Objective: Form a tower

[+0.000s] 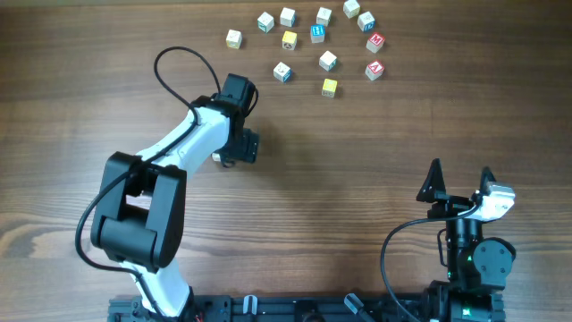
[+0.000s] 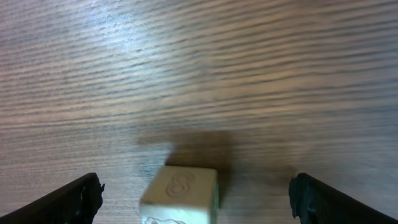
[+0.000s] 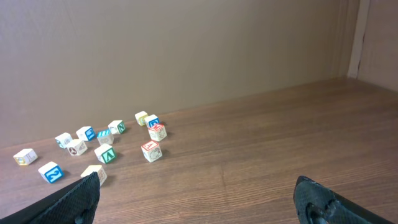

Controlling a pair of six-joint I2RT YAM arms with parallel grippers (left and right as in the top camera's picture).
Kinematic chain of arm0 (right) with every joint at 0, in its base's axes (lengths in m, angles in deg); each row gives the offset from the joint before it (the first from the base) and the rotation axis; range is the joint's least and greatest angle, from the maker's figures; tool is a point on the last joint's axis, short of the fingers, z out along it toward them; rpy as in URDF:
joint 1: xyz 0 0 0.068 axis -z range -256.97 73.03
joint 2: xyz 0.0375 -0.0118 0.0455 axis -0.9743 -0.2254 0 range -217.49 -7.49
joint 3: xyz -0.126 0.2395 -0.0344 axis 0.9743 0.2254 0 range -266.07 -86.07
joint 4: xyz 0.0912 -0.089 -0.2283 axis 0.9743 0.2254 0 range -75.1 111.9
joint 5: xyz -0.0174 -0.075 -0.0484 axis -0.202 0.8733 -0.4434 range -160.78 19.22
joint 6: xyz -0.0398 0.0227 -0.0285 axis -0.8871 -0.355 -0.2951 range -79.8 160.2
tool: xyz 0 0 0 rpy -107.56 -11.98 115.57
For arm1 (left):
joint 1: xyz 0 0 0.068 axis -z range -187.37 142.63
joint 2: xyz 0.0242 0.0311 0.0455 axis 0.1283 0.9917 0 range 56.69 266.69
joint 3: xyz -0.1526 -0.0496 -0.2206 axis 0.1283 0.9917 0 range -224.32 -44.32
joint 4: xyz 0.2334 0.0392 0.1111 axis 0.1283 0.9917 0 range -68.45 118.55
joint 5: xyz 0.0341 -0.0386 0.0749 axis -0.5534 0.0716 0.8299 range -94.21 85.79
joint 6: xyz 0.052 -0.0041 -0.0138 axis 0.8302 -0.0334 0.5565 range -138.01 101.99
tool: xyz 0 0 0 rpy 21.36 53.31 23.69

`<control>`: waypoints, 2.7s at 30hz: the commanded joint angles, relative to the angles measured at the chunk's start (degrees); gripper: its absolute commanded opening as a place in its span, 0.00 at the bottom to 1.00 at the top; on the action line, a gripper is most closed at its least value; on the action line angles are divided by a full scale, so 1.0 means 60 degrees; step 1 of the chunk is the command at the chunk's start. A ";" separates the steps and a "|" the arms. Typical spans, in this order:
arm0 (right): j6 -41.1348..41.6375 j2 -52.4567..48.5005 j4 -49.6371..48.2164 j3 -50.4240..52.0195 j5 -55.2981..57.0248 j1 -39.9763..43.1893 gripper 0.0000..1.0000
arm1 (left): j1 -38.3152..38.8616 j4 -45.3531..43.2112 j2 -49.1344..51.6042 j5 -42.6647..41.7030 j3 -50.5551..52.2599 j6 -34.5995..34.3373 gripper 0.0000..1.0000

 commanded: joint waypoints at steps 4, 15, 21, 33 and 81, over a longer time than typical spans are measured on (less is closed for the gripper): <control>-0.0131 0.0055 -0.0018 0.0007 -0.0135 0.0040 1.00 | 0.0058 0.0685 -0.3636 -0.0353 -0.2608 0.0127 1.00; -0.0135 0.0055 -0.0018 0.0007 -0.0135 0.0040 1.00 | 0.0058 0.7861 -0.9741 -0.0102 -0.2616 0.0058 1.00; -0.0131 0.0055 -0.0018 0.0007 -0.0135 0.0040 1.00 | 0.0058 0.8987 -1.0455 -0.0102 -0.2616 0.0058 1.00; 0.3770 0.0055 -0.0528 0.0007 -0.1195 0.0040 1.00 | 0.0058 0.8990 -1.0440 -0.0102 -0.2616 0.0058 1.00; 0.4641 -1.9711 0.3195 -1.5806 0.0361 -0.4415 1.00 | 0.0058 0.8990 -1.0440 -0.0102 -0.2616 0.0058 1.00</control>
